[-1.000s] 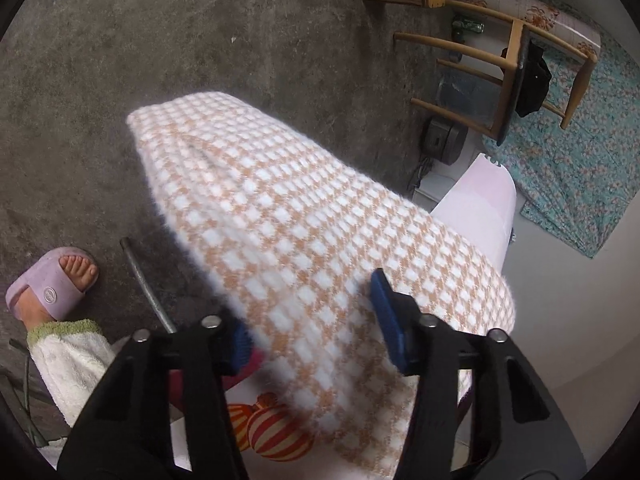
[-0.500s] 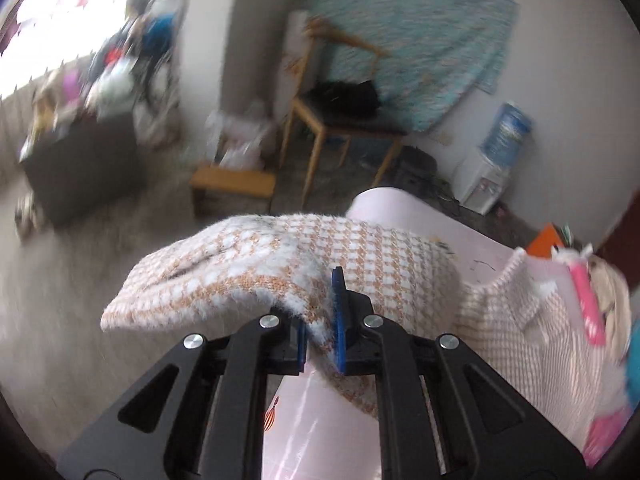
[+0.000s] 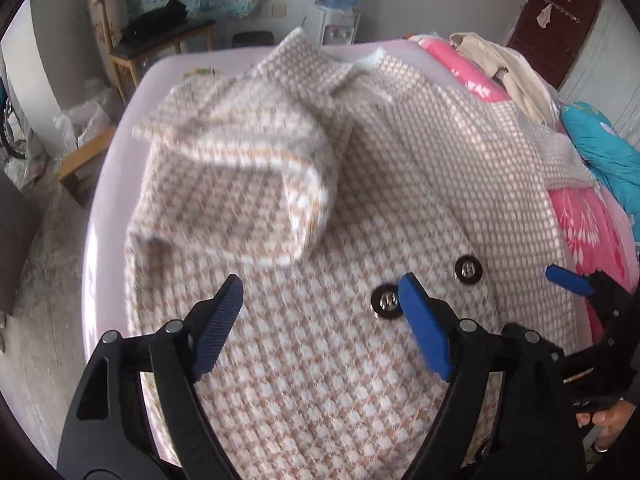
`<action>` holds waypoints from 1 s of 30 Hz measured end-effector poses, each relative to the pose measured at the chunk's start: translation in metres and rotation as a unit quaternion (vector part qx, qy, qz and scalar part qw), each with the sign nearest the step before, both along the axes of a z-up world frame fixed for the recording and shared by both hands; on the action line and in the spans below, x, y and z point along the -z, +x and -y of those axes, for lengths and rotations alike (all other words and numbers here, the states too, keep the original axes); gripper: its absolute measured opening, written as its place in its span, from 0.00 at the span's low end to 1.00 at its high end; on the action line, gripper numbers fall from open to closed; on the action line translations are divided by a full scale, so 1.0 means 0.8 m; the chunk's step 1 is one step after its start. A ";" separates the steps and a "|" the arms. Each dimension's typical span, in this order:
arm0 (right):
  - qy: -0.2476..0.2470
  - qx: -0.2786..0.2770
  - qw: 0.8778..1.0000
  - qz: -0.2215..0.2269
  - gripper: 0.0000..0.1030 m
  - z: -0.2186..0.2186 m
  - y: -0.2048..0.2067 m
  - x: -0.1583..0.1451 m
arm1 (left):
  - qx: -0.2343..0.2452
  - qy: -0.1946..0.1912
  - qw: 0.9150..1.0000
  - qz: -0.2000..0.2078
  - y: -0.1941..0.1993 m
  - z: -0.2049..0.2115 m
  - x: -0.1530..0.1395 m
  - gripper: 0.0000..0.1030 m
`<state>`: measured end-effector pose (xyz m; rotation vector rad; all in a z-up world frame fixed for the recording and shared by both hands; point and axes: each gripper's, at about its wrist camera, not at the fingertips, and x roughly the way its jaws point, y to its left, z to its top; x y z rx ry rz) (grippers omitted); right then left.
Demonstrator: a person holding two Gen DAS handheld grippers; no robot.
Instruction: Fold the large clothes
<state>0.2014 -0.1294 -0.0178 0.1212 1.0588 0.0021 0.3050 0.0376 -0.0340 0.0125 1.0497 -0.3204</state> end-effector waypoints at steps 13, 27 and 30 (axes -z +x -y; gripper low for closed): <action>0.000 -0.014 1.000 -0.027 0.94 0.005 0.001 0.042 | -0.061 0.012 0.998 -0.007 -0.042 -0.054 0.039 0.90; 0.030 -0.064 0.997 -0.029 0.94 0.016 0.035 -0.019 | -0.060 -0.019 0.998 0.019 -0.043 -0.055 0.037 0.92; 0.067 -0.108 0.992 0.015 0.94 -0.010 0.078 -0.068 | -0.059 -0.021 0.998 0.020 -0.045 -0.057 0.037 0.92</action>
